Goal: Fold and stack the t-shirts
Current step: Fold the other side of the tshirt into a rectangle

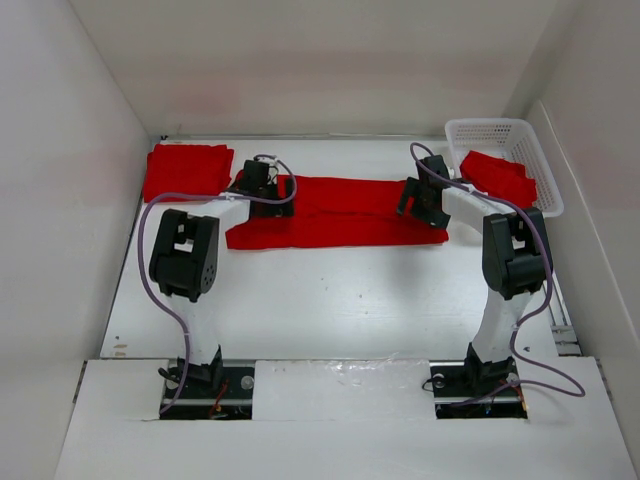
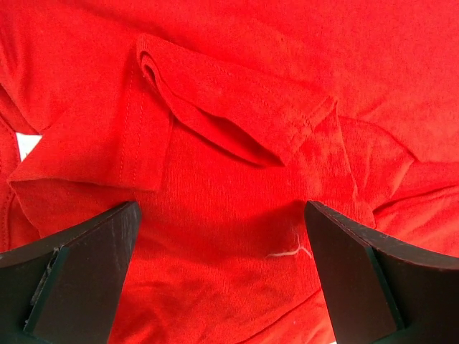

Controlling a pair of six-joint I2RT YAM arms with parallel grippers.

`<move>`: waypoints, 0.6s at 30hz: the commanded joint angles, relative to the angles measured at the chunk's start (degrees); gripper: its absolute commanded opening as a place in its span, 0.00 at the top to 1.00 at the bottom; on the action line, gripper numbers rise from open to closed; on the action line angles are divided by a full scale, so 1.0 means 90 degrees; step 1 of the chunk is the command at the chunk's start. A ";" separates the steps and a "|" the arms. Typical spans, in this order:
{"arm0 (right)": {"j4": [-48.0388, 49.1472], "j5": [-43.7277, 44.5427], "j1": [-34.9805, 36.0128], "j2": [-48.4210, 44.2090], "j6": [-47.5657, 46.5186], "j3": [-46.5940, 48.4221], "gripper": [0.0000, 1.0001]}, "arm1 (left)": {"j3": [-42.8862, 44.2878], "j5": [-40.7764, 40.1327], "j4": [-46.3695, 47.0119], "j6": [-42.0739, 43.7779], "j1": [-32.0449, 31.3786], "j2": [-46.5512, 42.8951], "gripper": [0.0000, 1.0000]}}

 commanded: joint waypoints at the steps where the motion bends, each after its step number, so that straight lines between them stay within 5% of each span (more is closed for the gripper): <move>1: 0.0020 -0.0005 0.0020 0.0086 0.0003 0.0263 0.00 | 0.0362 -0.0046 0.0099 -0.0078 0.0063 0.0117 0.00; 8: -0.0039 -0.0005 0.0020 0.0086 0.0004 0.0263 0.00 | 0.0645 -0.0494 0.0548 -0.0224 0.0142 0.0156 0.00; 18: -0.0039 -0.0005 0.0020 0.0086 0.0004 0.0263 0.00 | 0.1534 0.0395 0.0626 -0.0088 0.0610 0.0762 0.00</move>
